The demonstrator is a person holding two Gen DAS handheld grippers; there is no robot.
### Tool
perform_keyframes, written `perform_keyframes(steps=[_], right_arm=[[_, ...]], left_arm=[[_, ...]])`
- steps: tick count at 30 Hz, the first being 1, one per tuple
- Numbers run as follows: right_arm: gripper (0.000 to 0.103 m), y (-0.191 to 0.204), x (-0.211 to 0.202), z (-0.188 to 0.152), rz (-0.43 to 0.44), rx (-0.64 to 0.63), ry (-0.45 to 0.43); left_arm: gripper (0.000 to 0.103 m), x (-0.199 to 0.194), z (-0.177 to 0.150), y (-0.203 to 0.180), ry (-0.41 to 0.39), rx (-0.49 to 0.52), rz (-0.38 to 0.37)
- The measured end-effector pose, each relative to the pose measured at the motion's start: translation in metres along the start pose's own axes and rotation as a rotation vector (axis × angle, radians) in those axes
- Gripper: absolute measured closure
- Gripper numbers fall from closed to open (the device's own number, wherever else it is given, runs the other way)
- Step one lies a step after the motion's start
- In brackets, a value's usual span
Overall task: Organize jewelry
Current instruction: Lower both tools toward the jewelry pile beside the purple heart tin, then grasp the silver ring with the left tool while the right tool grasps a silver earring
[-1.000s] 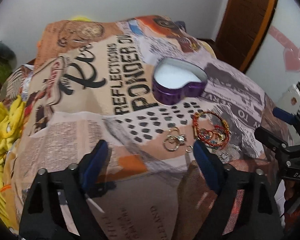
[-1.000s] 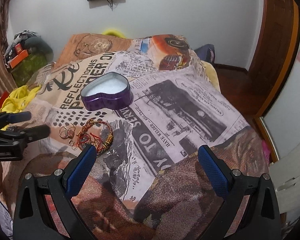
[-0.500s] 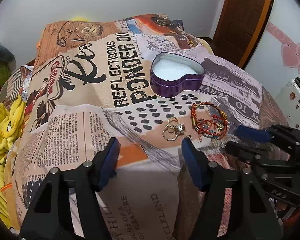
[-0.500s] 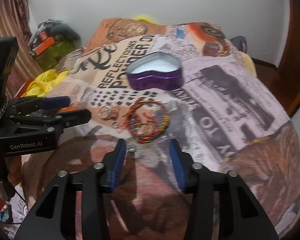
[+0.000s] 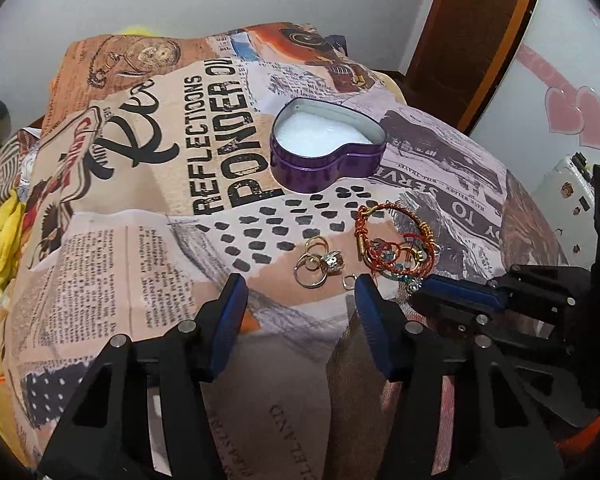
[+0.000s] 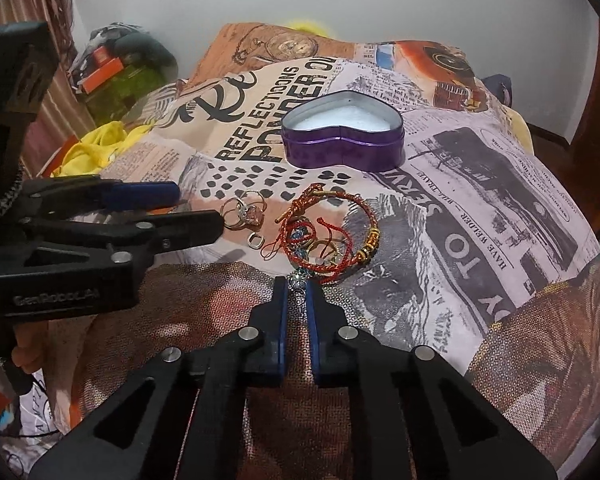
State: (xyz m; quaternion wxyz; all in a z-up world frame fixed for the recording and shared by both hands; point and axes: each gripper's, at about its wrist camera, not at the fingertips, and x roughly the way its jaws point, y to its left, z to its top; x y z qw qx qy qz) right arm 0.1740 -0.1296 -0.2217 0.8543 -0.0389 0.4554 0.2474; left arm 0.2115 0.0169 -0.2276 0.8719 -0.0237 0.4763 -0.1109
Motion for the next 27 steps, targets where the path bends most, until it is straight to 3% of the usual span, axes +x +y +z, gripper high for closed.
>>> perform_keyframes(steps=[11, 20, 23, 27], right_arm=[[0.097, -0.013, -0.023, 0.005, -0.015, 0.021, -0.067], [0.097, -0.023, -0.029, 0.006, -0.022, 0.042, -0.055], [0.09, -0.024, -0.026, 0.006, 0.011, 0.055, -0.024], [0.071, -0.02, -0.024, 0.004, 0.005, 0.052, -0.015]], left_arm=[[0.049, 0.021, 0.008, -0.007, 0.028, 0.026, 0.0], [0.073, 0.026, 0.012, -0.006, 0.033, 0.019, -0.014], [0.073, 0.025, 0.011, -0.006, 0.031, 0.022, -0.025], [0.073, 0.019, 0.008, -0.009, 0.023, 0.027, -0.032]])
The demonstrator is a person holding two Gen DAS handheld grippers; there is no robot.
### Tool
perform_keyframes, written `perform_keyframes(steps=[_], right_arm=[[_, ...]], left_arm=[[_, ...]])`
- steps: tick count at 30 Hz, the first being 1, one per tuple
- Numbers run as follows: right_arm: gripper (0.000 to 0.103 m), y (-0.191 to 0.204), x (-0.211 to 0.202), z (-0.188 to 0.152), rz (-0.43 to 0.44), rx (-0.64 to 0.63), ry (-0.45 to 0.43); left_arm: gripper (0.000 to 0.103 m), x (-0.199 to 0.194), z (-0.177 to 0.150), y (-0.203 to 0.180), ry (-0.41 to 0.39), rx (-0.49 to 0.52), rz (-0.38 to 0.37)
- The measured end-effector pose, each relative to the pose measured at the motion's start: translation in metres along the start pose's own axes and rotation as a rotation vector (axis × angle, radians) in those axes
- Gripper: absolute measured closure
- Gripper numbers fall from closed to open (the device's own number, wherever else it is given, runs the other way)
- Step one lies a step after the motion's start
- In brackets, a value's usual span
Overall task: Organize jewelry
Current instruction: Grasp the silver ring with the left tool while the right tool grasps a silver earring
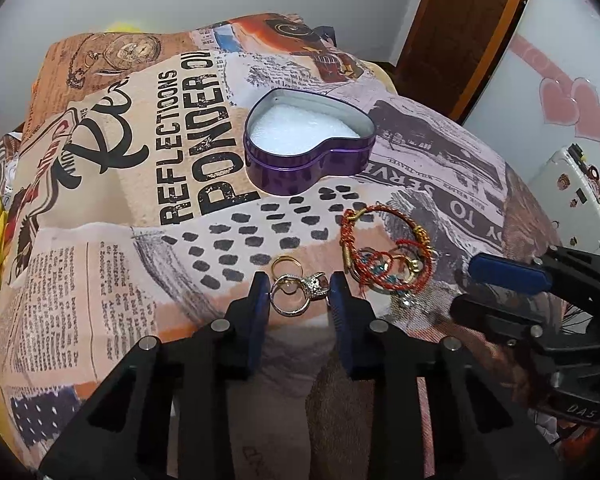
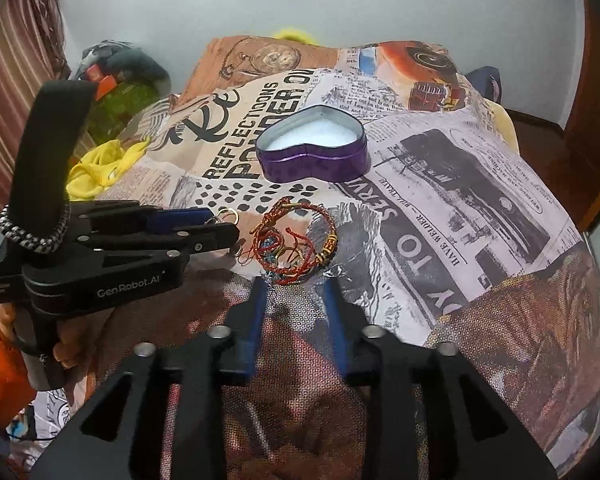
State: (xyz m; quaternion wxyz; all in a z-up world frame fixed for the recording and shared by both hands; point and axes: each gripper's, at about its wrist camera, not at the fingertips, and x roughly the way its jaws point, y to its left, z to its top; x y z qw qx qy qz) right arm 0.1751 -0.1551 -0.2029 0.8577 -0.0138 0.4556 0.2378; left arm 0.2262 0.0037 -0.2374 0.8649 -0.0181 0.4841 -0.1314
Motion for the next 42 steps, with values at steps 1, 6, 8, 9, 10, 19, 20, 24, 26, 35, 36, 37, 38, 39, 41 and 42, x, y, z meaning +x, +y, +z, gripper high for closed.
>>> perform_keyframes(steps=[1, 6, 8, 9, 10, 19, 20, 24, 26, 35, 36, 37, 38, 39, 41, 42], right_arm=[[0.071, 0.001, 0.0, 0.0, 0.001, -0.002, -0.002], [0.071, 0.011, 0.005, -0.001, 0.007, -0.032, 0.007], [0.071, 0.015, 0.011, -0.003, 0.009, -0.045, 0.021], [0.071, 0.017, 0.015, -0.004, 0.007, -0.054, 0.034], [0.071, 0.019, 0.02, -0.005, -0.003, -0.06, 0.043], [0.094, 0.027, 0.031, -0.001, -0.051, -0.109, 0.017], [0.094, 0.027, 0.031, -0.001, -0.047, -0.109, 0.013], [0.094, 0.029, 0.025, -0.002, -0.045, -0.111, 0.009], [0.094, 0.029, 0.018, -0.001, -0.052, -0.113, -0.003], [0.094, 0.025, -0.008, 0.012, -0.075, -0.1, -0.069], [0.094, 0.023, -0.011, 0.014, -0.081, -0.099, -0.079], [0.094, 0.022, -0.014, 0.015, -0.088, -0.096, -0.088], [0.094, 0.019, -0.018, 0.017, -0.097, -0.09, -0.101], [0.094, 0.017, -0.021, 0.019, -0.102, -0.086, -0.109], [0.094, 0.011, -0.028, 0.023, -0.112, -0.075, -0.13], [0.094, 0.01, -0.03, 0.025, -0.116, -0.072, -0.137]], left_arm=[[0.073, -0.003, -0.002, 0.0, -0.004, -0.001, -0.002], [0.073, -0.021, -0.009, 0.003, -0.029, -0.013, 0.0], [0.073, -0.028, -0.011, 0.006, -0.042, -0.018, 0.009], [0.073, -0.032, -0.012, 0.008, -0.049, -0.023, 0.01], [0.073, -0.035, -0.013, 0.01, -0.055, -0.026, 0.011], [0.073, -0.052, -0.023, 0.012, -0.084, -0.028, 0.032], [0.073, -0.052, -0.023, 0.012, -0.084, -0.027, 0.034], [0.073, -0.055, -0.023, 0.011, -0.088, -0.029, 0.036], [0.073, -0.055, -0.023, 0.01, -0.091, -0.031, 0.037], [0.073, -0.069, -0.01, 0.001, -0.136, -0.026, 0.041], [0.073, -0.071, -0.006, -0.001, -0.146, -0.023, 0.042], [0.073, -0.072, -0.004, -0.002, -0.154, -0.021, 0.043], [0.073, -0.073, -0.002, -0.003, -0.159, -0.019, 0.044], [0.073, -0.074, 0.002, -0.005, -0.167, -0.015, 0.046], [0.073, -0.076, 0.008, -0.007, -0.178, -0.013, 0.048], [0.073, -0.076, 0.011, -0.008, -0.183, -0.013, 0.047]])
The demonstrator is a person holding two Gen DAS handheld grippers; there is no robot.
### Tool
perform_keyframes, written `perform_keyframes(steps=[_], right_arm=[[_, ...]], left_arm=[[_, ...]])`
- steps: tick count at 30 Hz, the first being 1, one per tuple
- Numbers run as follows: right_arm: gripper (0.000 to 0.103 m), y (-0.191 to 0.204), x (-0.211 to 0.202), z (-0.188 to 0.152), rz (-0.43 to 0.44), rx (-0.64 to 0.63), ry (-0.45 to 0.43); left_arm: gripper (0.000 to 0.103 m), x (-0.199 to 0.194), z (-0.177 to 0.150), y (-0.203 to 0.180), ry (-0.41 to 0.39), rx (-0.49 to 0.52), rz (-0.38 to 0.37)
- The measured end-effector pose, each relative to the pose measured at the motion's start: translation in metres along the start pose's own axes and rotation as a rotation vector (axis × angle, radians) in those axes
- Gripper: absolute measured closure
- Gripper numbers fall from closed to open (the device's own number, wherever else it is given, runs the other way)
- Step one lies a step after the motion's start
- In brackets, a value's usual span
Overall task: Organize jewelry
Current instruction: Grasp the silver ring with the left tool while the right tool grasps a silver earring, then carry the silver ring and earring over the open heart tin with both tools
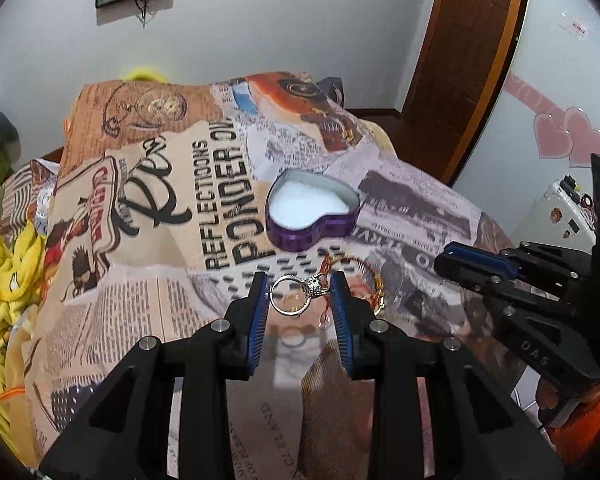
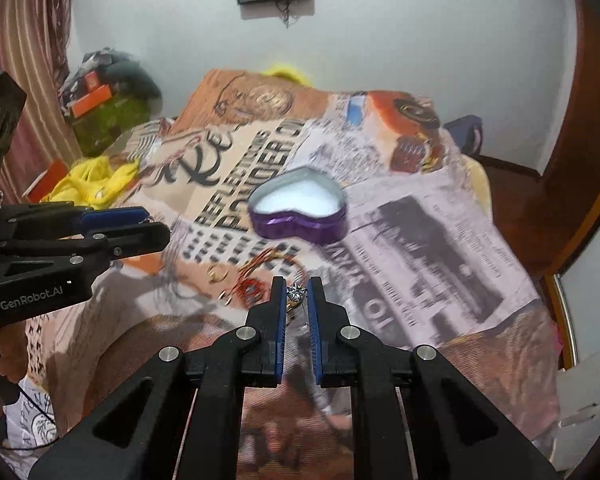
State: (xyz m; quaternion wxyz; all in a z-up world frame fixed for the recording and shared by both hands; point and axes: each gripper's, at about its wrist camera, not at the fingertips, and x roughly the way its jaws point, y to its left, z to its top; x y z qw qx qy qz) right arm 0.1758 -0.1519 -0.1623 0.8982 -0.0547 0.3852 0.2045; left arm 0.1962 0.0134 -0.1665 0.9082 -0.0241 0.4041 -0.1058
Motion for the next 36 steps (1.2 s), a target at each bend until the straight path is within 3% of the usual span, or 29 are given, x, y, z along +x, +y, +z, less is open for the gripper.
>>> perform_keyframes(steps=[20, 30, 36], right_arm=[[0.094, -0.024, -0.005, 0.047, -0.029, 0.016, -0.15], [0.094, -0.023, 0.016, 0.062, -0.007, -0.004, -0.16], [0.094, -0.025, 0.039, 0.065, 0.034, 0.005, -0.118]], left_arm=[[0.073, 0.016, 0.059, -0.006, -0.088, 0.034, 0.016], [0.073, 0.036, 0.078, 0.003, -0.081, 0.045, 0.014], [0.073, 0.057, 0.082, 0.009, -0.035, 0.047, -0.002]])
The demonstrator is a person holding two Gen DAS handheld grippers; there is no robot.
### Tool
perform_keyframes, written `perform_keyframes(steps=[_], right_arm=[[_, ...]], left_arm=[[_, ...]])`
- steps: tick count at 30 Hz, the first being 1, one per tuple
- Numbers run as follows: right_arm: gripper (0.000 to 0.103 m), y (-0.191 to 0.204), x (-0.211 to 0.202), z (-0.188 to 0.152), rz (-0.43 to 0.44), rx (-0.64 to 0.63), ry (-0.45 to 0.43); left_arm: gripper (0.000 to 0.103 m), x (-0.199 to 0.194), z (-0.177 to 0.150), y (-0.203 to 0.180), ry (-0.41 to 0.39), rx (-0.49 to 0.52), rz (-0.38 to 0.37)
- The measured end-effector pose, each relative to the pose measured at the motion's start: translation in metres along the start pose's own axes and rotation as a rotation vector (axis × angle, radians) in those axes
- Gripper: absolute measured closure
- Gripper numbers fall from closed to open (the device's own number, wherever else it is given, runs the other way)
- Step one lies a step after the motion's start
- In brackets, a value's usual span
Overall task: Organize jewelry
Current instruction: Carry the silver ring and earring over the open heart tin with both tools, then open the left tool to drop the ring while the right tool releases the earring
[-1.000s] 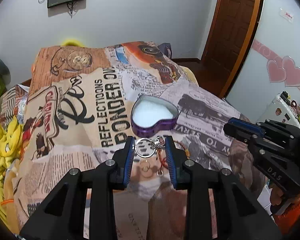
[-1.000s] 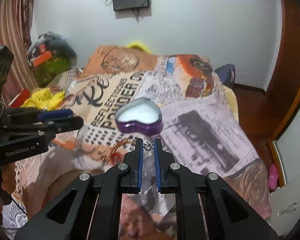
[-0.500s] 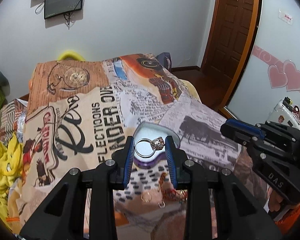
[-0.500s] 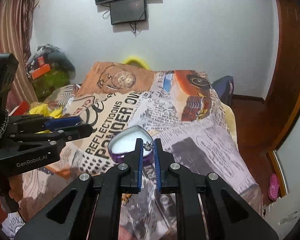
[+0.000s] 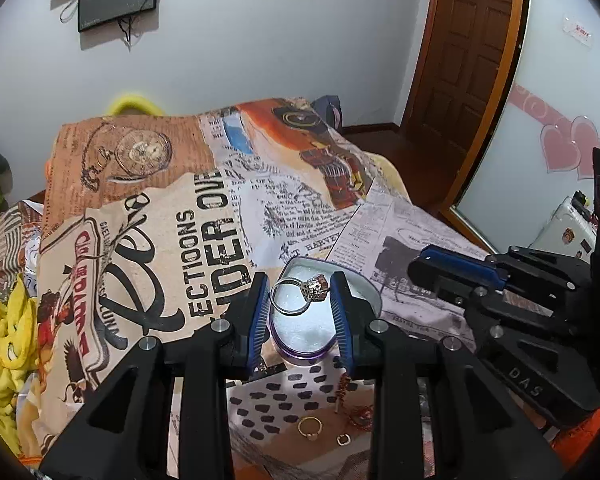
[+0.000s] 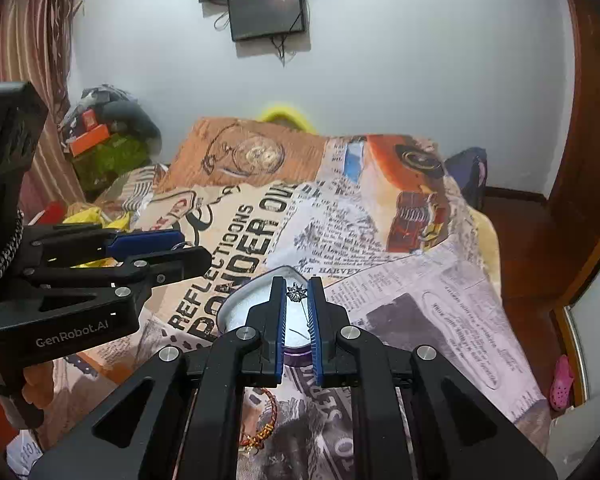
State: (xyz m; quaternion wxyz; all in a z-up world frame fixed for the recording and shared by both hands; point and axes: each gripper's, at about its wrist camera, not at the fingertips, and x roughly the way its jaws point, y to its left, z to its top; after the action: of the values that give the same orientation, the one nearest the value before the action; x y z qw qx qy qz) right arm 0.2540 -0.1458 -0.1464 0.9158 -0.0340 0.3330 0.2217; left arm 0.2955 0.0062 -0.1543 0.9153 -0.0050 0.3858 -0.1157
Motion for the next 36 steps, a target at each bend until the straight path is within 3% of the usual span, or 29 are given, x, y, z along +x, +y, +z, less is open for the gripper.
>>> perform_keyframes(steps=[13, 16, 29, 36], right_arm=[[0.094, -0.012, 0.052, -0.004, 0.112, 0.014, 0.174], [0.094, -0.012, 0.06, -0.003, 0.114, 0.002, 0.196], [0.094, -0.008, 0.075, 0.0, 0.099, -0.056, 0.249], [0.091, -0.005, 0.072, 0.001, 0.094, -0.058, 0.282]], left_arm=[[0.073, 0.057, -0.005, 0.019, 0.171, -0.046, -0.118], [0.073, 0.063, -0.007, 0.021, 0.188, -0.046, -0.113], [0.073, 0.059, -0.005, 0.025, 0.188, -0.054, -0.118], [0.072, 0.037, -0.003, 0.026, 0.154, -0.038, -0.076]])
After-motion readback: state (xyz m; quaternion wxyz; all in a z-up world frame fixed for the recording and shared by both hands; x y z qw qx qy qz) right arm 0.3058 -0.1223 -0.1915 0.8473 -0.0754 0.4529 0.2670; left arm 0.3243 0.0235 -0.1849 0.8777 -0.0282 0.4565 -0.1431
